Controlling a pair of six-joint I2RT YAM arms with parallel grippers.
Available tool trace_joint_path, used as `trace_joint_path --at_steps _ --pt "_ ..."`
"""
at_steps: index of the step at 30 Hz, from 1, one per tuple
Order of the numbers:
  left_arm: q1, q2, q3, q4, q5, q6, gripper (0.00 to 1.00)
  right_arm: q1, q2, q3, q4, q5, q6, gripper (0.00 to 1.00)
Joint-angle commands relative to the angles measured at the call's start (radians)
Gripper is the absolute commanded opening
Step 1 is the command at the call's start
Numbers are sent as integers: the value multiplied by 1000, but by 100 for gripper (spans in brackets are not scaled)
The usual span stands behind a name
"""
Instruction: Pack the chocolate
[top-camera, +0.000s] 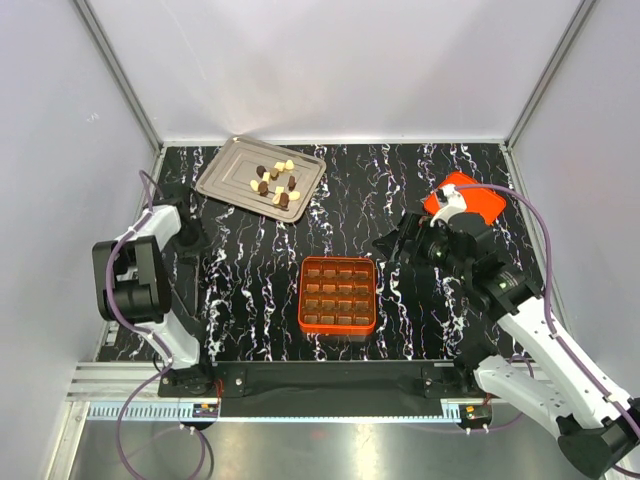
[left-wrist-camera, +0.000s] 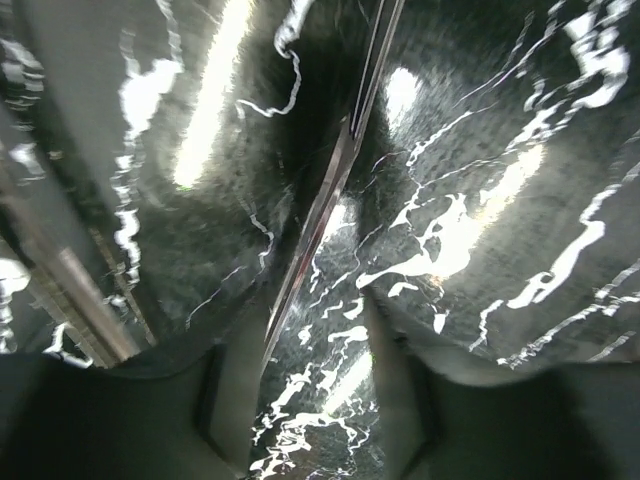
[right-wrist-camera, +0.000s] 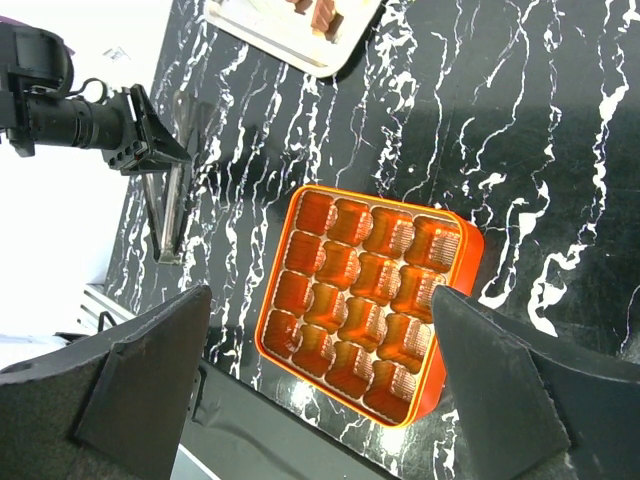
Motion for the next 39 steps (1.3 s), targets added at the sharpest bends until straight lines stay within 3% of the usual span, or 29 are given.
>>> trace_joint_path --at_steps 1,2,12,18,22,25,31,32,36,39 --pt "-18 36 18 15 49 28 43 3 10 25 36 -16 -18 100" --pt "-24 33 14 18 49 24 38 6 7 26 31 -18 -20 100" --pt "-192 26 20 9 0 -15 15 4 -81 25 -23 37 -43 100" --pt "-354 39 81 8 -20 -47 12 6 -101 31 -47 42 -40 100" --pt "-368 27 69 -11 -90 -61 14 4 -118 42 -79 57 -47 100" --pt "-368 0 38 -25 -132 -78 26 4 -136 39 -87 65 -52 100" --pt "-384 -106 26 -49 -178 -119 82 4 -153 37 -101 59 -49 100" --pt "-387 -149 38 -64 -179 -127 95 4 -158 37 -101 54 -50 100" --pt "-389 -232 60 -110 -207 -211 99 4 -178 31 -104 43 -52 100" --pt "-389 -304 -17 -103 -227 -274 99 6 -199 29 -104 37 -52 100"
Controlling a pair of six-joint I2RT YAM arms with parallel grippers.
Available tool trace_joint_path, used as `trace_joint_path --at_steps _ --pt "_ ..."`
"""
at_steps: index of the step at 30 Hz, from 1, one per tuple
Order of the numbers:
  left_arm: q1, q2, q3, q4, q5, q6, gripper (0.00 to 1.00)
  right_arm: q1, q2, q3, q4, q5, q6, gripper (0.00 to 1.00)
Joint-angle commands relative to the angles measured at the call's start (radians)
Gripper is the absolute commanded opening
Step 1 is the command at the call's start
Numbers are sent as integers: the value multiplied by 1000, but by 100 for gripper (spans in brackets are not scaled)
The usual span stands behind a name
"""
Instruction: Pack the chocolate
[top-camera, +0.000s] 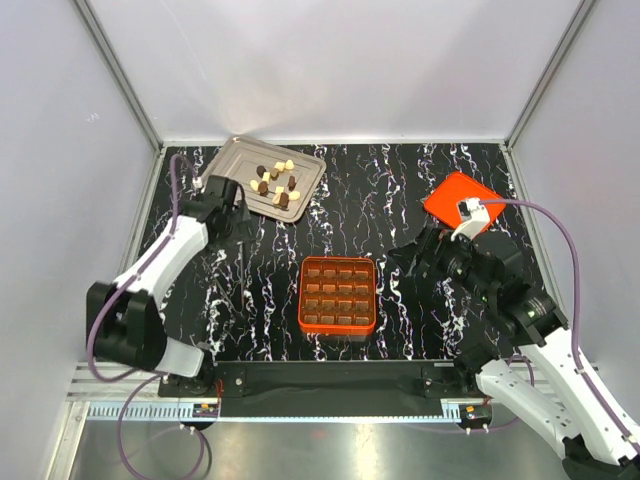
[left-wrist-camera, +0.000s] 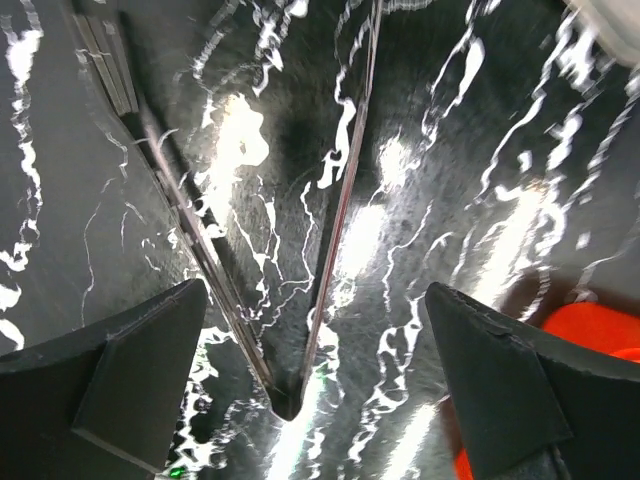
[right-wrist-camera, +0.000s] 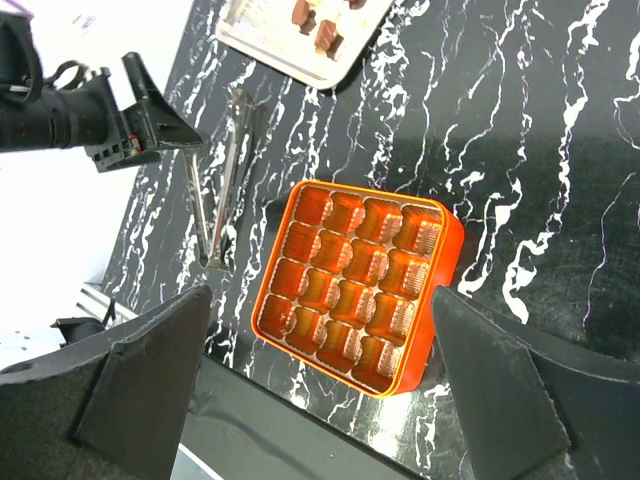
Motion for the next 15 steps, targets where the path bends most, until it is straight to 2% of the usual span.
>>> trace_joint_path --at_steps 1,7,12,15 --pt "-1 -88 -64 18 -60 -128 99 6 -31 27 16 -4 -18 100" --pt "-1 -178 -291 129 -85 -180 99 6 -63 23 8 -18 -29 100" --pt "-7 -188 -365 206 -64 -174 99 6 -75 18 11 -22 -35 100" --pt "-15 -179 -385 218 -99 -190 99 4 -71 18 11 -25 -33 100"
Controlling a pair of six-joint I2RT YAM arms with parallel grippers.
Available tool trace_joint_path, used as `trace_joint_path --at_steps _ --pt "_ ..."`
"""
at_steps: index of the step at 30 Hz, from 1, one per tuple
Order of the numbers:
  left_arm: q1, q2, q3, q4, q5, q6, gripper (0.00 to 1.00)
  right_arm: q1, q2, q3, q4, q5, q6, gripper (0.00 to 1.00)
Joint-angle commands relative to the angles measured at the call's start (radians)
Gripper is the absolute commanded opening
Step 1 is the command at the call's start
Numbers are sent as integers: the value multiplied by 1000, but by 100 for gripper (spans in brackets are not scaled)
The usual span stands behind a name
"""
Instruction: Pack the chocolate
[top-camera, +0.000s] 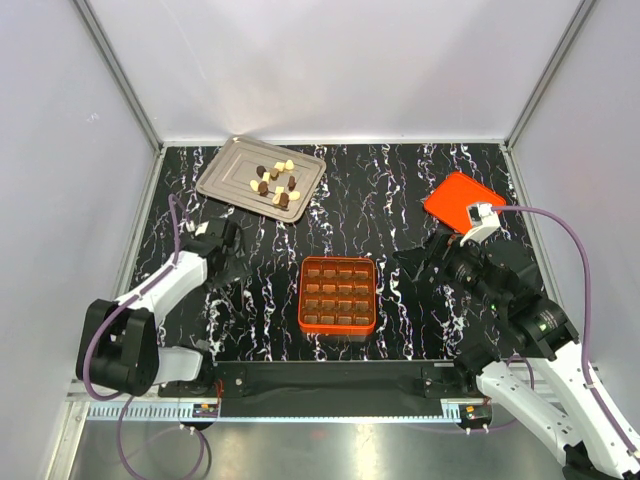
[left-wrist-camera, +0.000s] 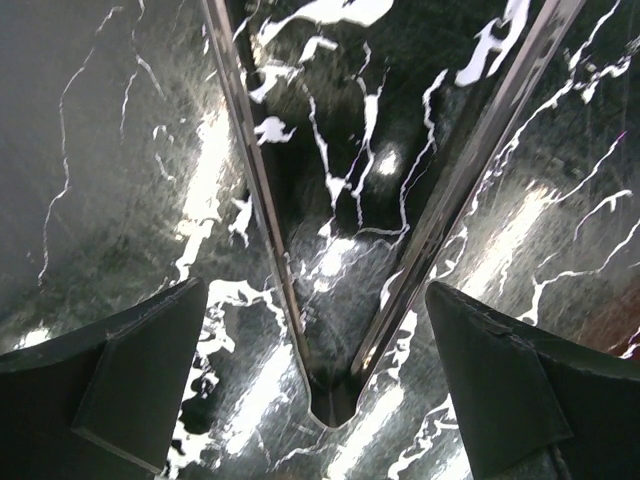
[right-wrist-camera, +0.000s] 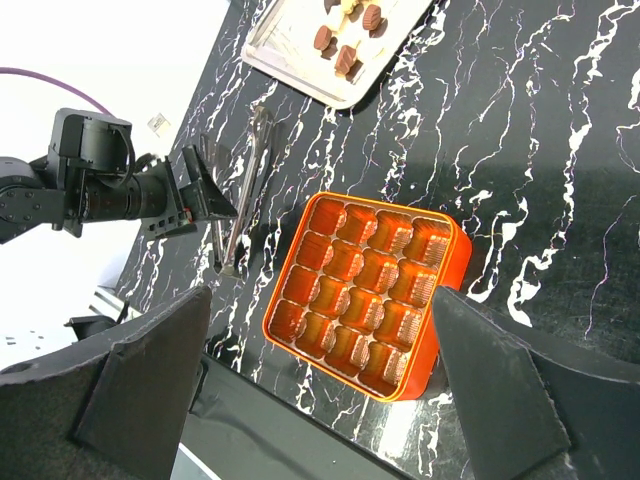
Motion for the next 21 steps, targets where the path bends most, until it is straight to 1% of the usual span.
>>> trace_joint_path --at_steps 1,8,16,21 --pt "-10 -18 -16 110 -55 -30 99 6 -4 18 11 -15 -21 100" --pt "-23 54 -32 191 -49 -10 99 3 1 6 23 -16 -23 100" --pt "-23 129 19 181 -67 2 99 4 6 13 26 -10 -36 100" --pt "-23 164 33 193 -55 23 99 4 6 13 26 -10 -41 100"
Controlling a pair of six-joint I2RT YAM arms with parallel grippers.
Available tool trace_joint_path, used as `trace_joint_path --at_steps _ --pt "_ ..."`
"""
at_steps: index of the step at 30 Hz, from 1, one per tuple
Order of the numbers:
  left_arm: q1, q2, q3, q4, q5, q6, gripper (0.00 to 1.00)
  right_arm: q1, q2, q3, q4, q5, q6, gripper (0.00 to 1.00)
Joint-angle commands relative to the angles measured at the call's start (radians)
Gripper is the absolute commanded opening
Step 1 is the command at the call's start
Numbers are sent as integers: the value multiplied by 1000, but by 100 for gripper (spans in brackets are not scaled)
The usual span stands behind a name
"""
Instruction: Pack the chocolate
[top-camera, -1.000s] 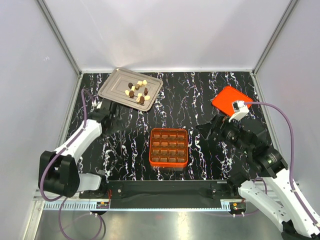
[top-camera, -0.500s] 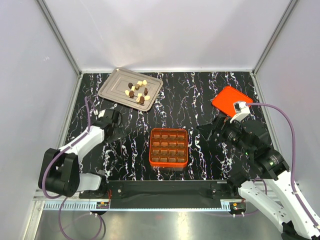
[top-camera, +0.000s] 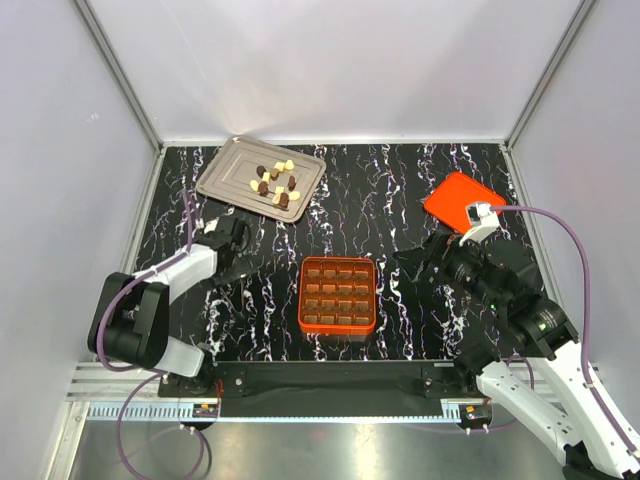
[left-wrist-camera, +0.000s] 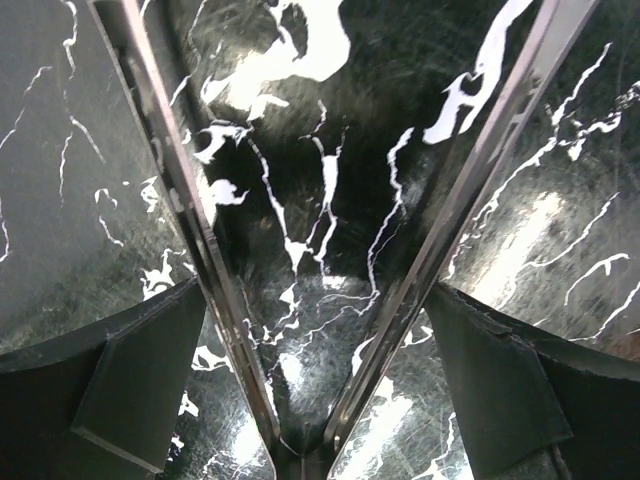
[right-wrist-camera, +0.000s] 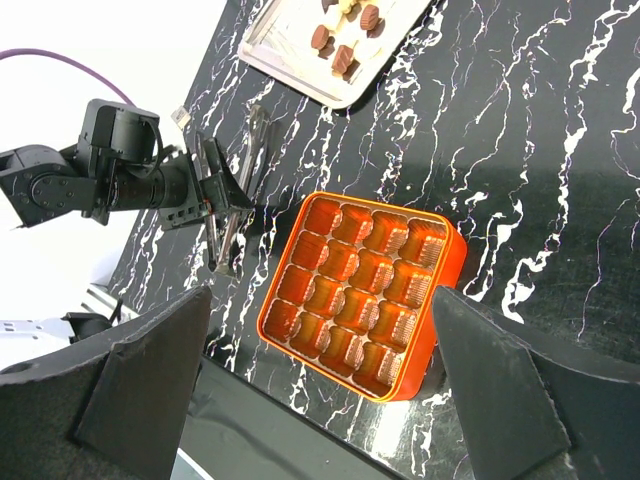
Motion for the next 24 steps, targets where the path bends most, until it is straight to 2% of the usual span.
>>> trace_joint_path --at_steps 1,5,13,22,24 --pt "-2 28 44 47 -29 23 99 4 -1 12 27 -10 -24 100" --pt "8 67 64 56 -26 35 99 4 -4 18 23 -6 -35 100" --pt "27 42 27 128 12 46 95 6 -19 26 4 30 -60 100" --pt "30 59 39 132 14 65 94 4 -16 16 14 34 -53 100" --pt "31 65 41 133 9 66 90 6 -14 18 8 40 -58 100"
